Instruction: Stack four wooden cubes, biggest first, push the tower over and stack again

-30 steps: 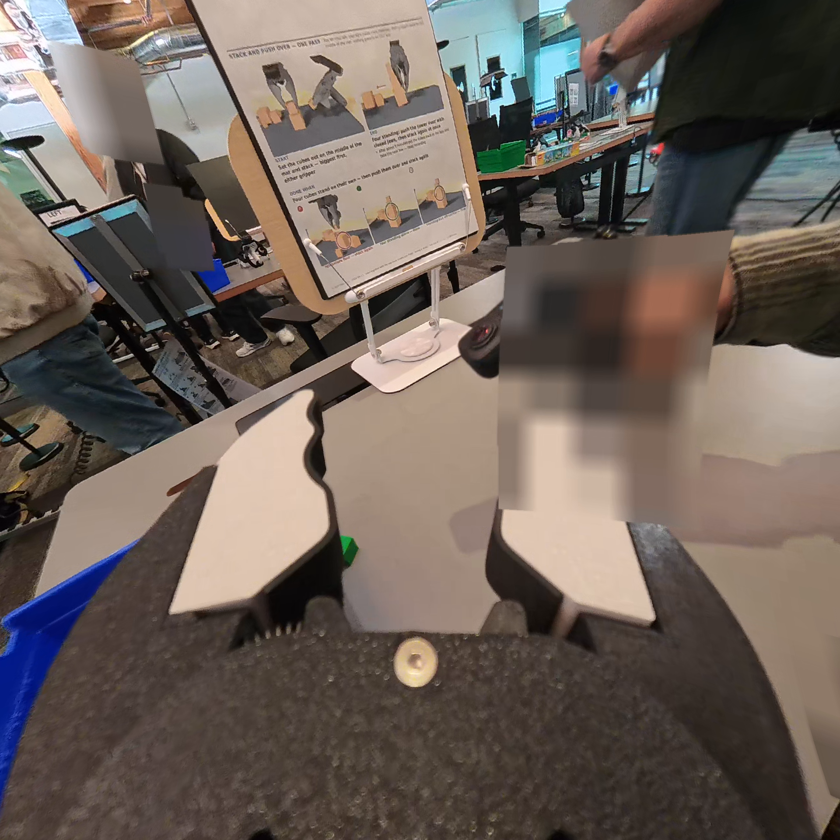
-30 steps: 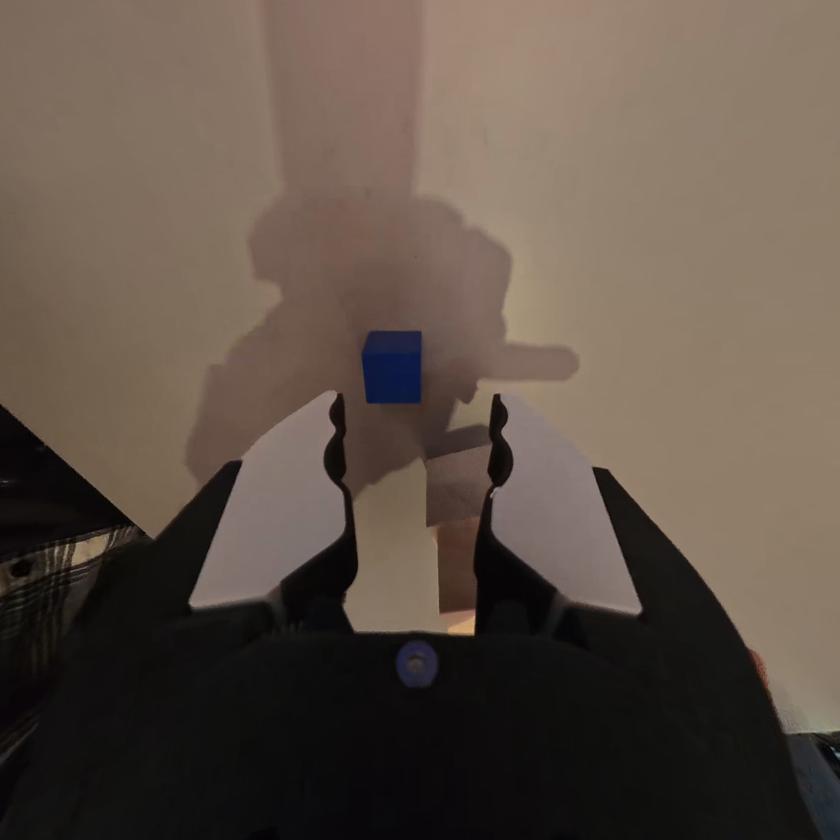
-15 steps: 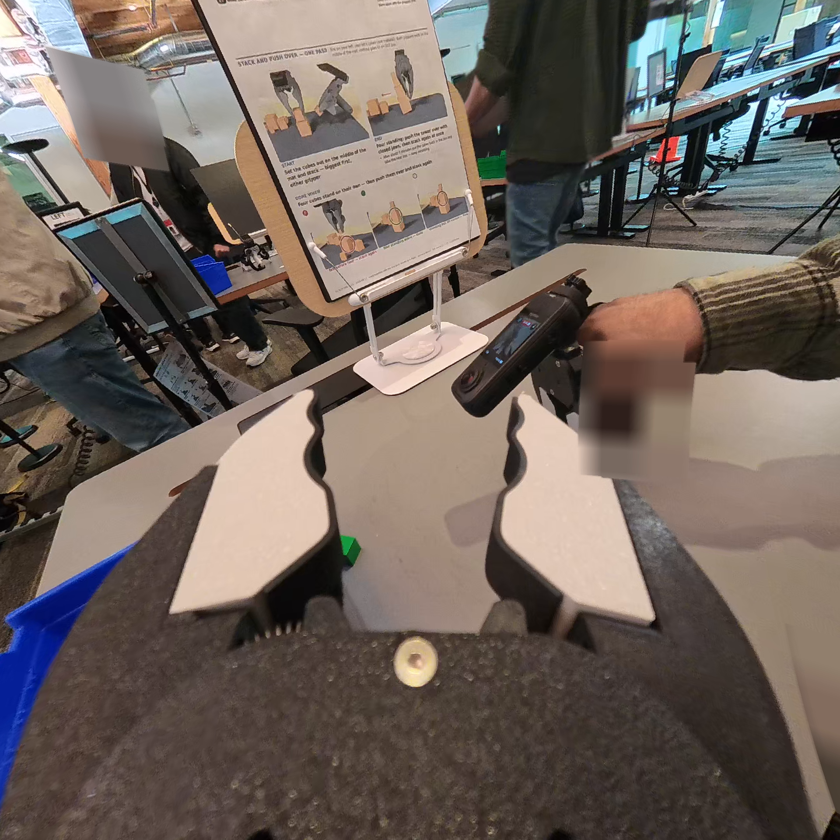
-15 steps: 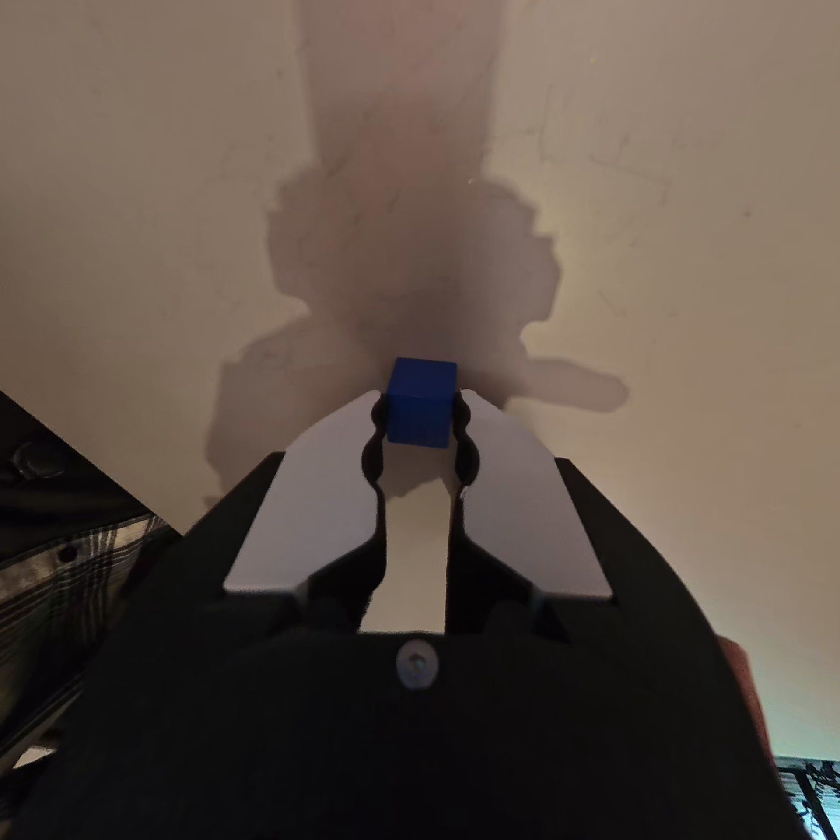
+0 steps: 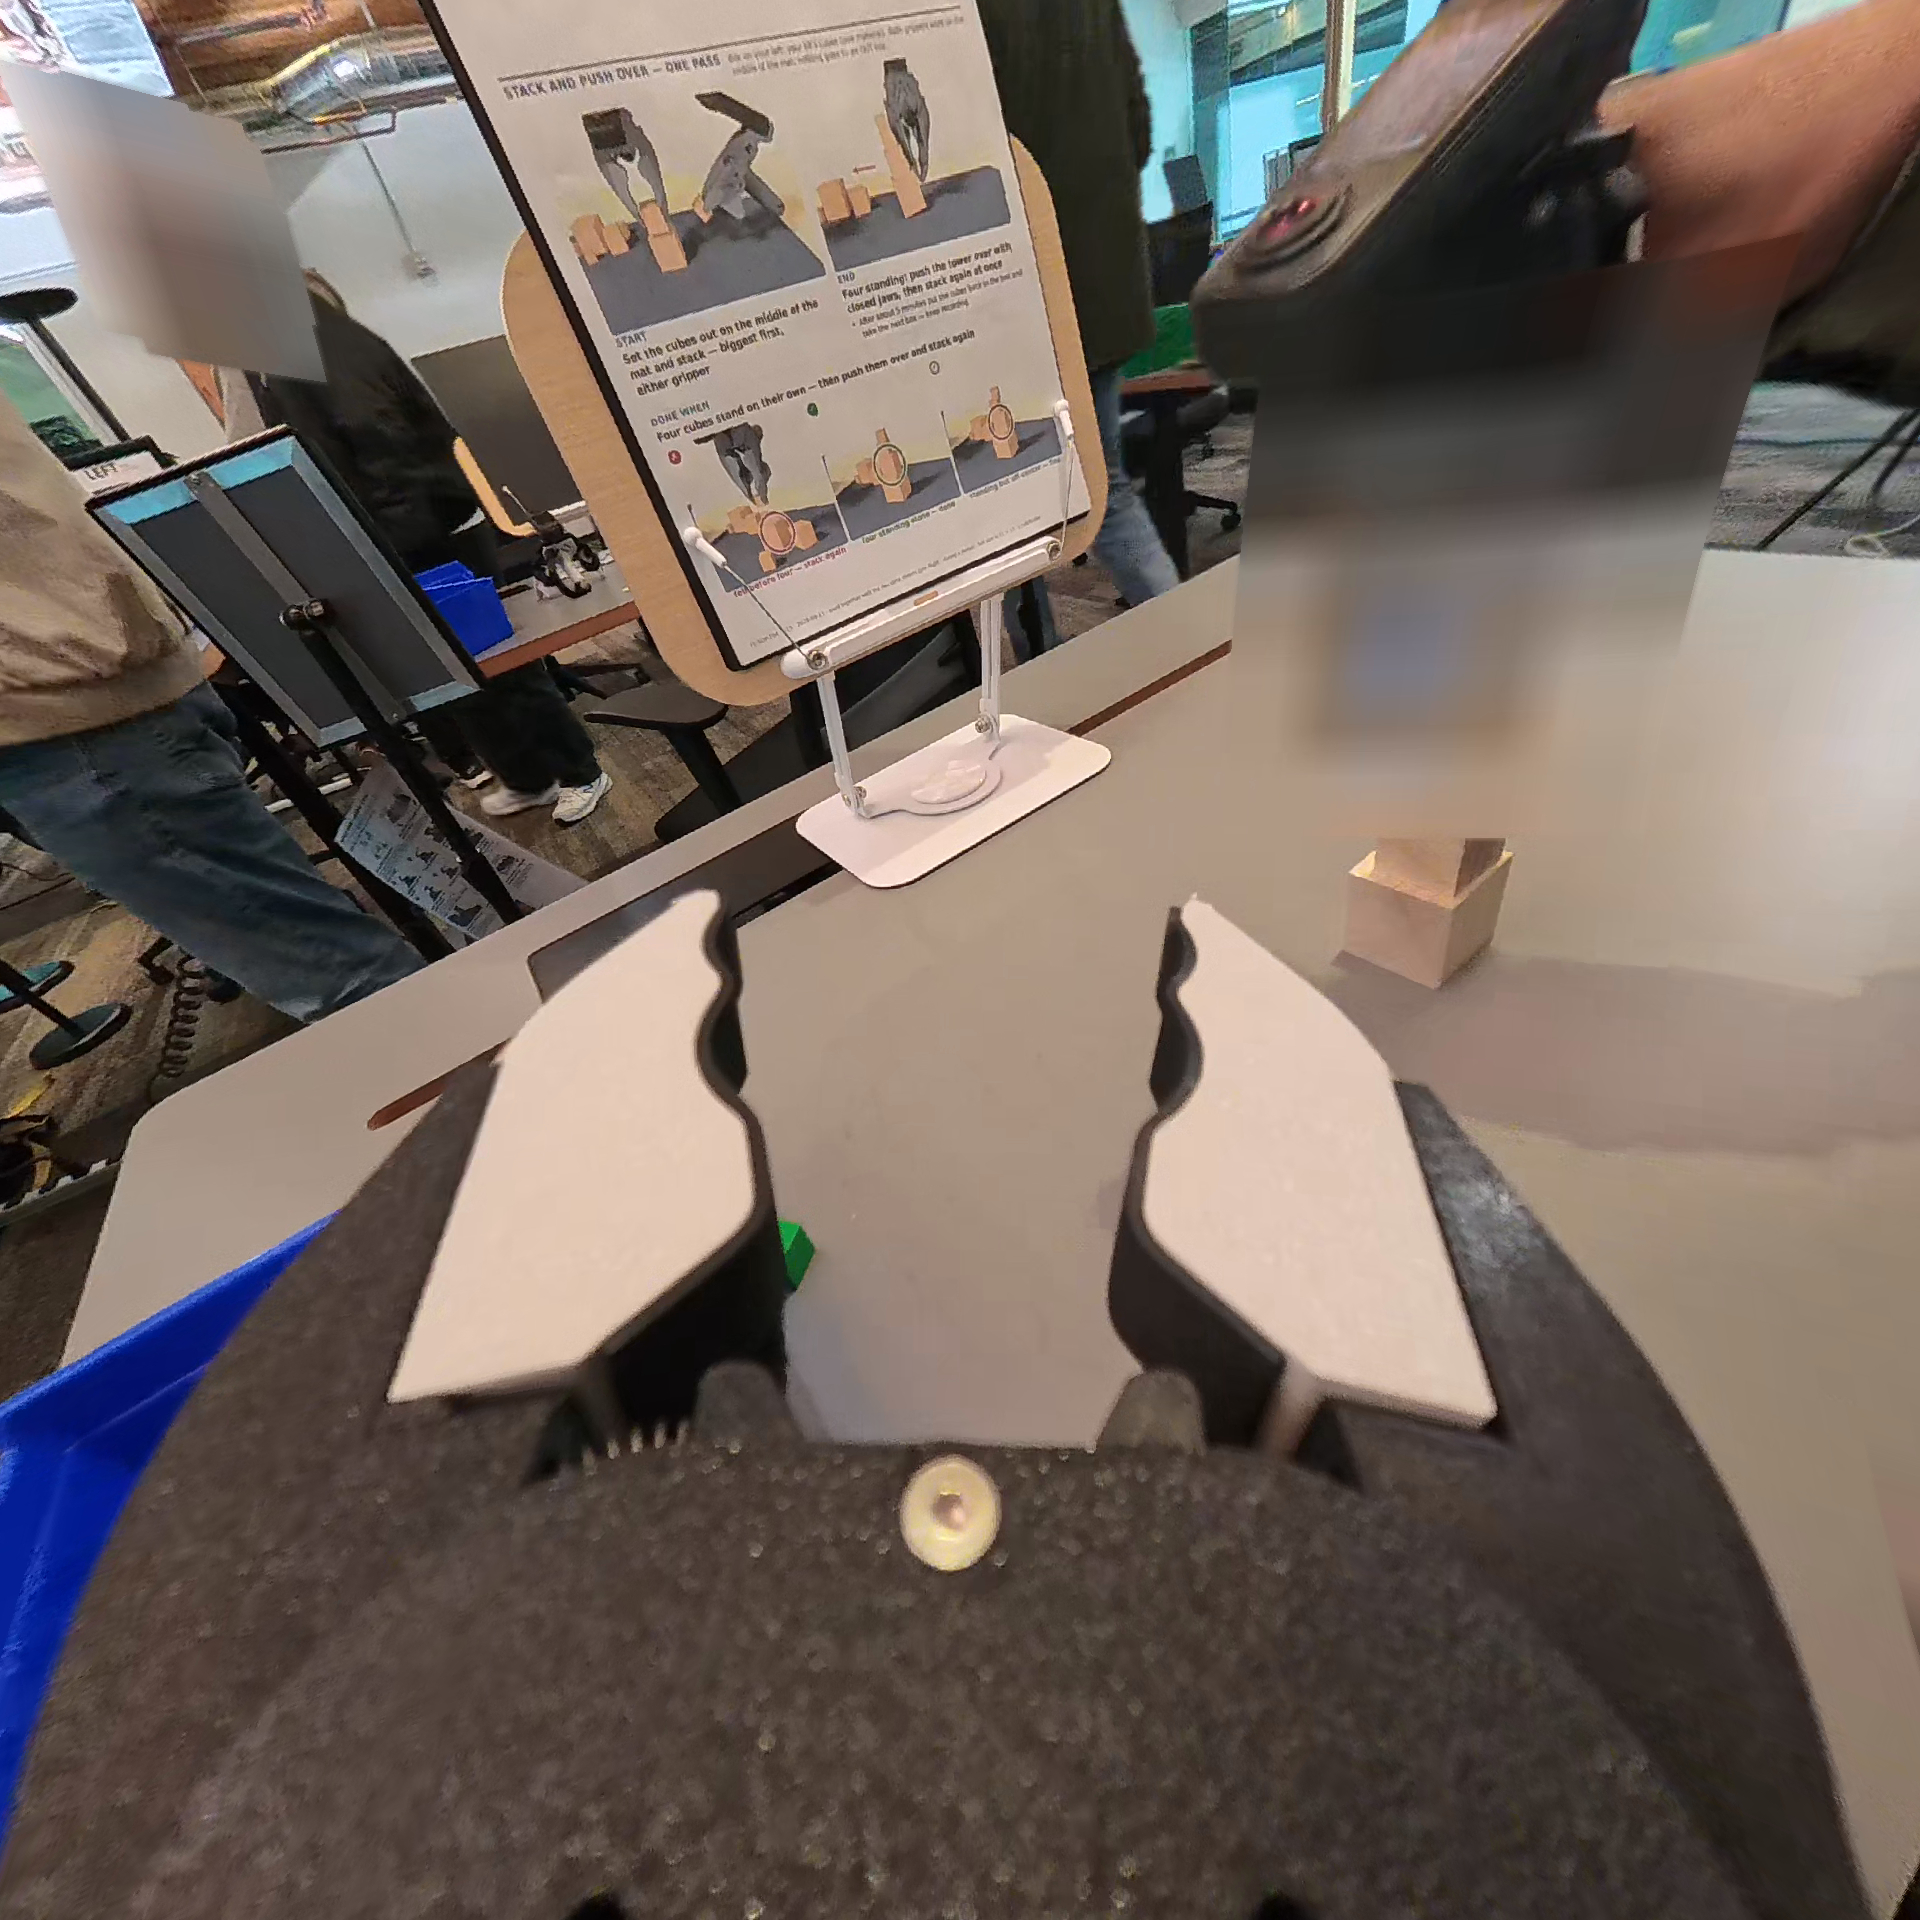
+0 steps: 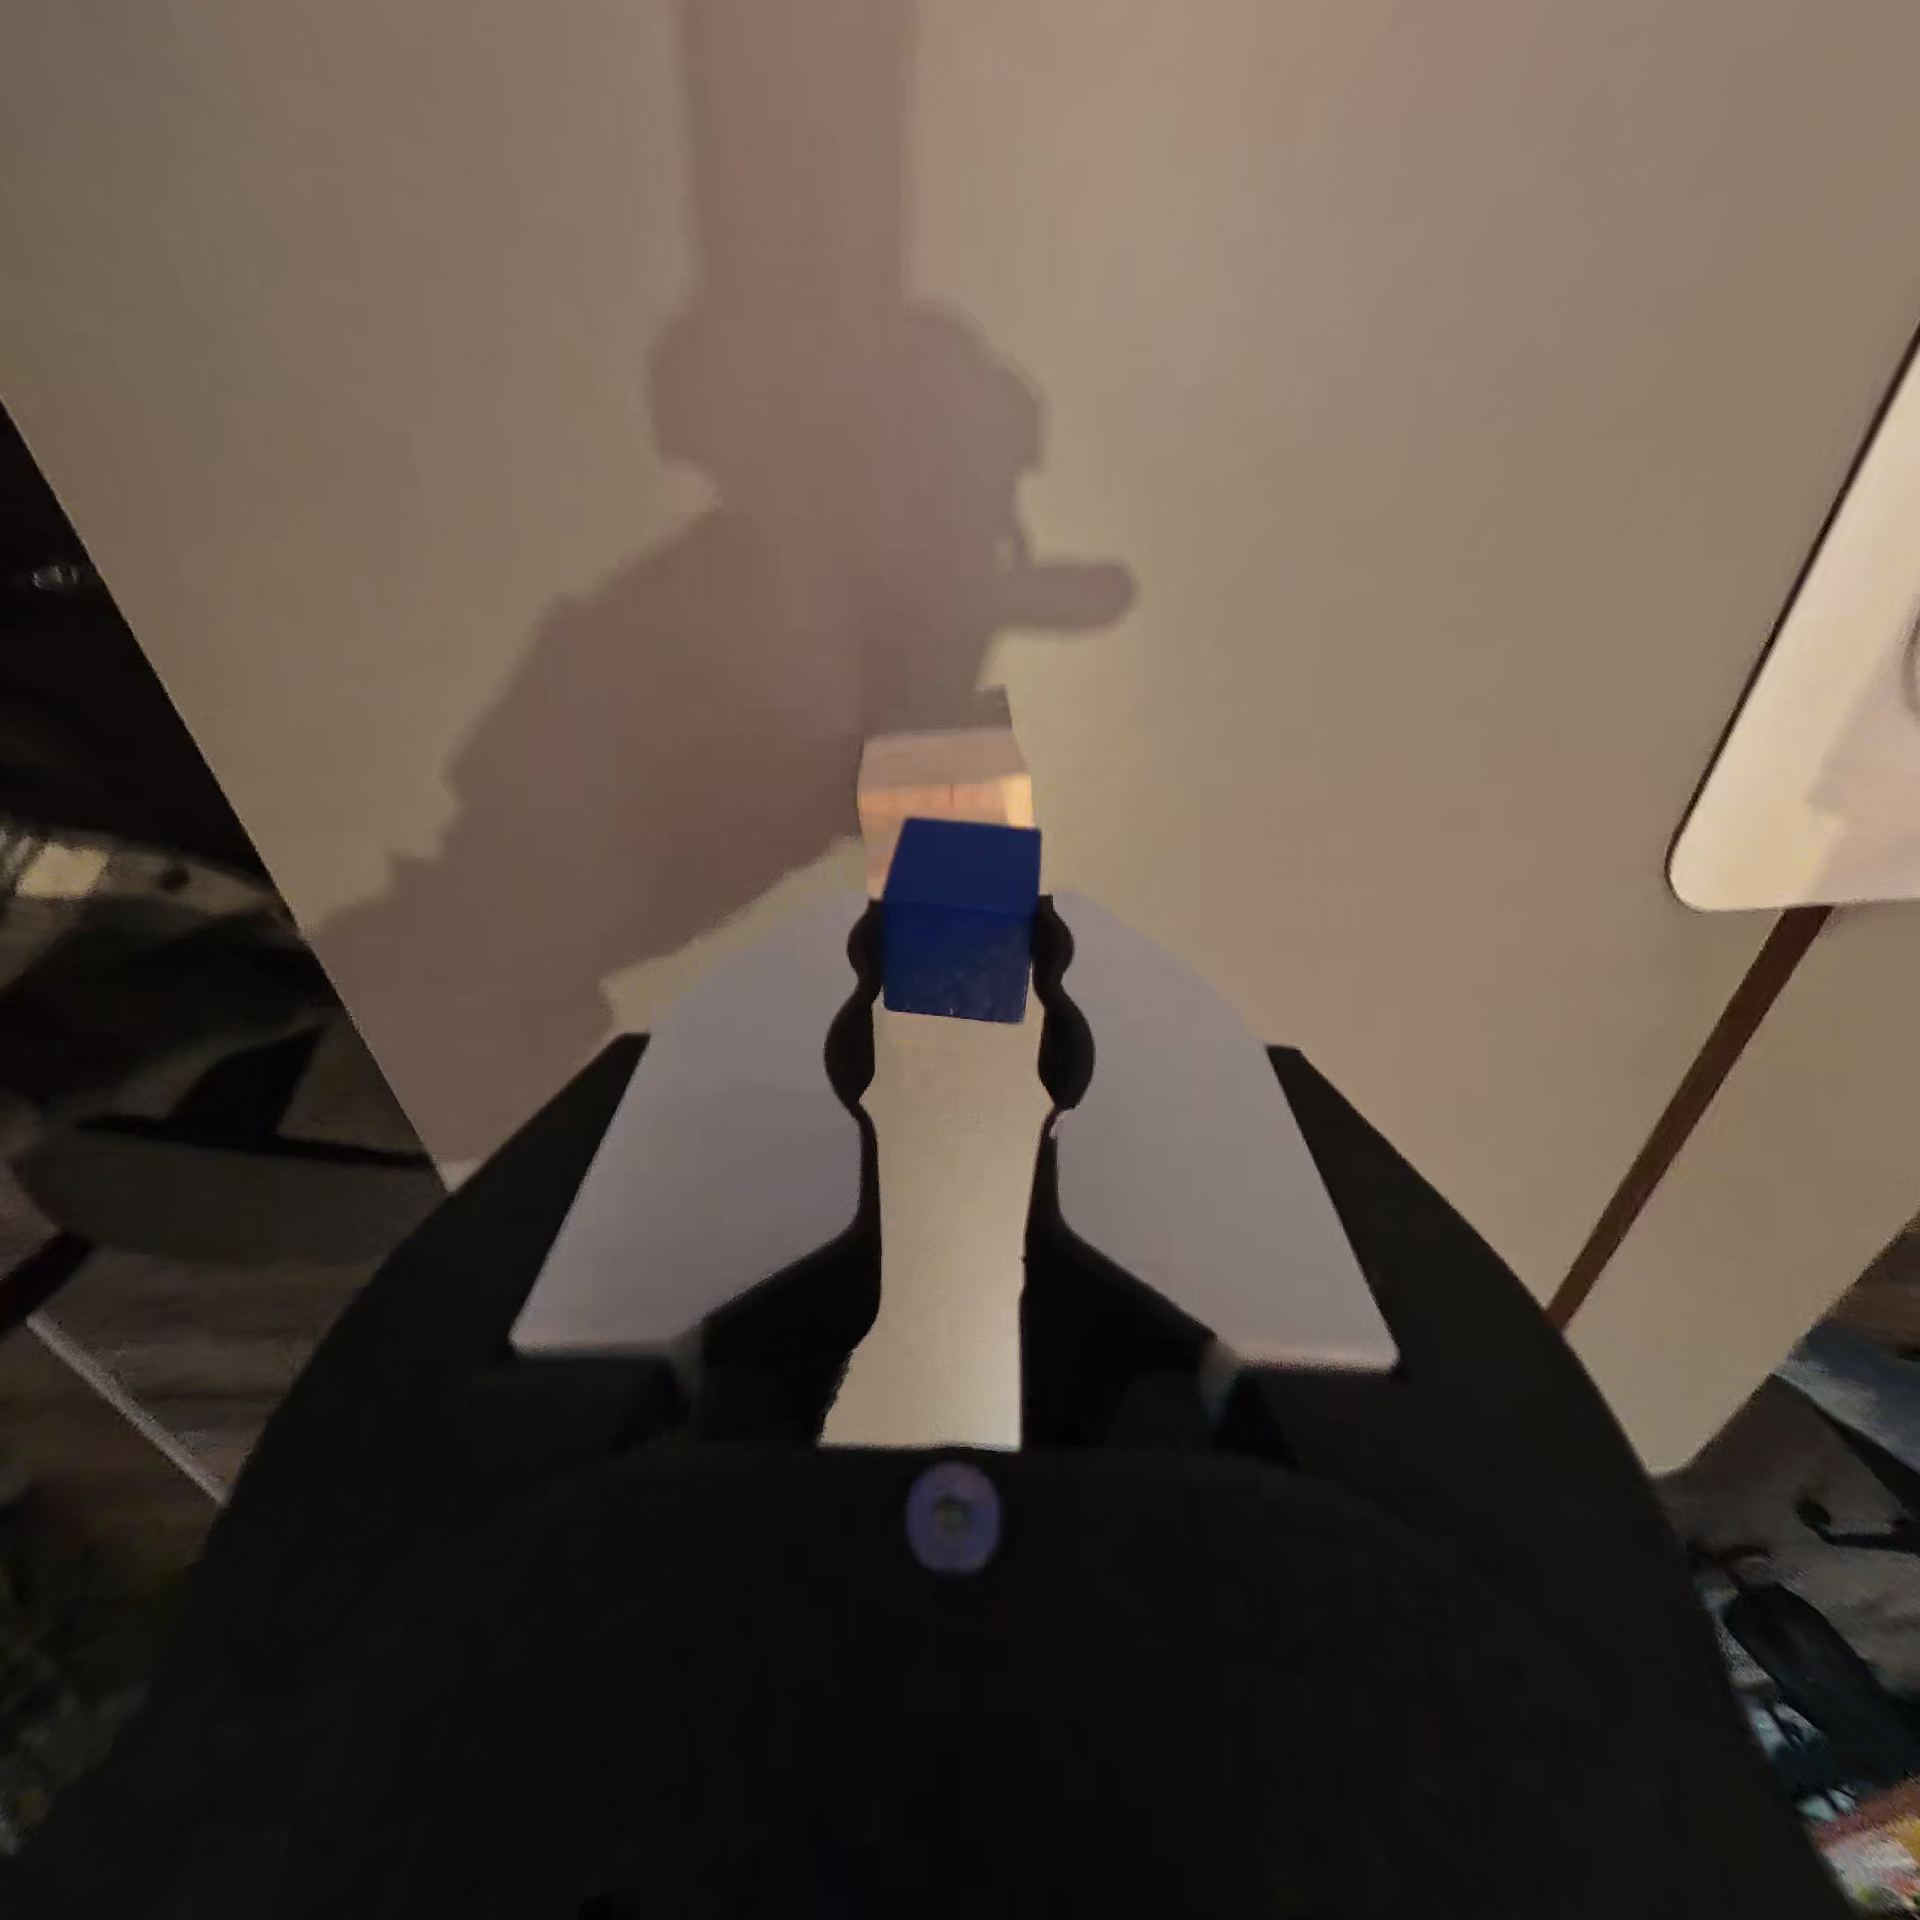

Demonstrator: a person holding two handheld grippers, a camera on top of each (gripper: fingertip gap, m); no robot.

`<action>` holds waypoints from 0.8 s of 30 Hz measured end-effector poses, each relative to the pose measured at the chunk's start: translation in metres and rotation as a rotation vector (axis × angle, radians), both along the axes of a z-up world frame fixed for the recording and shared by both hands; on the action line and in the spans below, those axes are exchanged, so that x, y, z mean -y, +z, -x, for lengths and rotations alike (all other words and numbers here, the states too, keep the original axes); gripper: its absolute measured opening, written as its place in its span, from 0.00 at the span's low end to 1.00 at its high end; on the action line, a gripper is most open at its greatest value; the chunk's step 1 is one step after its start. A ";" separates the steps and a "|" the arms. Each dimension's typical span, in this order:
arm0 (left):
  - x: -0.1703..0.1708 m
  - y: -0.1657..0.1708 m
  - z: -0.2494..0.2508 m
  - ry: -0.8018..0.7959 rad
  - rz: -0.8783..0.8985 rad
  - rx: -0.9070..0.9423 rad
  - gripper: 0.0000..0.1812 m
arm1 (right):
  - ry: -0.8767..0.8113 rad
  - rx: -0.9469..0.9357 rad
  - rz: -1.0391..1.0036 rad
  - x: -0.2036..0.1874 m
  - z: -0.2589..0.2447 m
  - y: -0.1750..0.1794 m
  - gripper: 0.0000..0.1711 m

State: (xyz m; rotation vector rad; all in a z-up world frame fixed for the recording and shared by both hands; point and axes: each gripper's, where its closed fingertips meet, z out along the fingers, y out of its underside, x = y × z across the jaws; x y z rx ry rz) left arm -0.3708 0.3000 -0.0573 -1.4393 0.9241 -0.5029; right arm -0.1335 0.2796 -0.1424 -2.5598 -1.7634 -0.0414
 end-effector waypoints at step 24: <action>-0.001 -0.010 -0.009 -0.004 0.004 -0.051 0.42 | 0.105 0.071 0.123 0.019 -0.034 -0.043 0.16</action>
